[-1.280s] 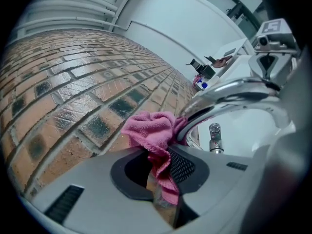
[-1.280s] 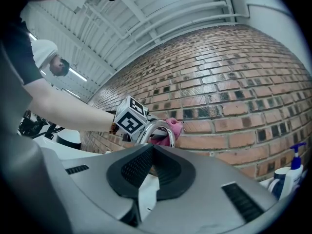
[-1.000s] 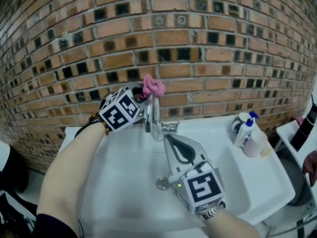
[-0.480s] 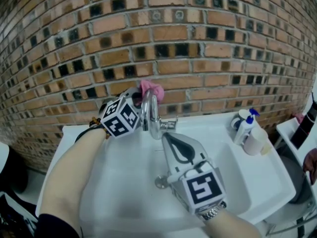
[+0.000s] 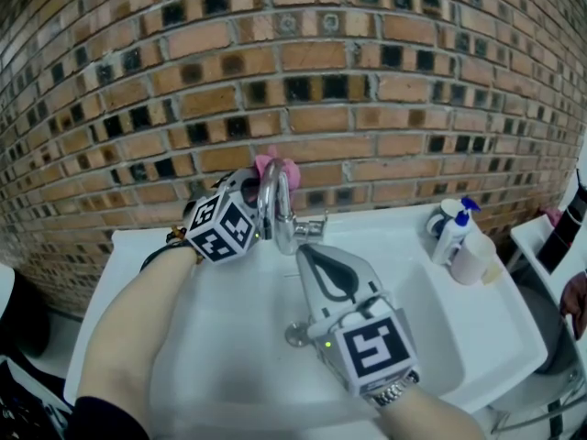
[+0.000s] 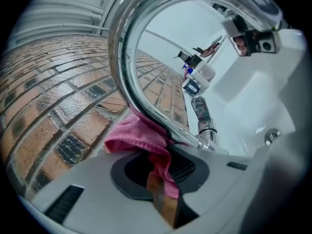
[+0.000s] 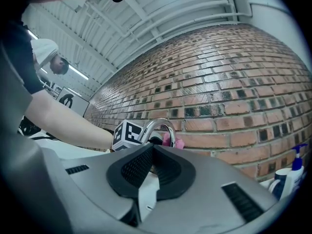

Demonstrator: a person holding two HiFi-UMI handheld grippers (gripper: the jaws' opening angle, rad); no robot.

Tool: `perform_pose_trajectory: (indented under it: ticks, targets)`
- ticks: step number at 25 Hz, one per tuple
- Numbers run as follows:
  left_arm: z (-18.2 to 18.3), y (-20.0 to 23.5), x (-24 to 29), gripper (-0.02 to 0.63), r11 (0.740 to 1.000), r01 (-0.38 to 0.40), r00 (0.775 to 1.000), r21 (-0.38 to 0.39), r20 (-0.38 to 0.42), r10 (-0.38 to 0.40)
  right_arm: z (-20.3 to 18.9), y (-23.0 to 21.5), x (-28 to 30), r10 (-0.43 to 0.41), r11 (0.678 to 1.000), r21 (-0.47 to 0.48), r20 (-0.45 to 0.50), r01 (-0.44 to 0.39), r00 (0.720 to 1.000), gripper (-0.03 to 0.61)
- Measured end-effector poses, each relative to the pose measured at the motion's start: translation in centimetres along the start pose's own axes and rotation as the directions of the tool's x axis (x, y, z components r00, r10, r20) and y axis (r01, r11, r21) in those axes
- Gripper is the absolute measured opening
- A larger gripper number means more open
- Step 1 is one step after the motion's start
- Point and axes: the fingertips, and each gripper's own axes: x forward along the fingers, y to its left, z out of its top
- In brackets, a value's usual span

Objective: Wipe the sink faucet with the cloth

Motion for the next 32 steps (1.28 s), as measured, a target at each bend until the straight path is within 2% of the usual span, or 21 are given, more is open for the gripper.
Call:
perform_pose_trajectory:
  ticks: [15,24,32]
  targets:
    - [-2.6,-3.1,0.2,0.08,0.998,0.057,0.997,-0.007,-0.047,-0.058,-0.7,0.3,0.2,0.013,1.0,-0.005,-0.019,-0.013,1.0,0.012]
    - [-4.3,-5.0,-0.3,0.08,0.981,0.076,0.996,-0.18,-0.032,-0.083,-0.6,0.5,0.2,0.017,1.0,-0.002,-0.021,-0.017,1.0,0.012]
    - [-4.5,-5.8,-0.7,0.08,0.966,0.071,0.997,-0.247,-0.02,-0.078,-0.6,0.6,0.3,0.021,1.0,-0.002,-0.02,-0.021,1.0,0.012]
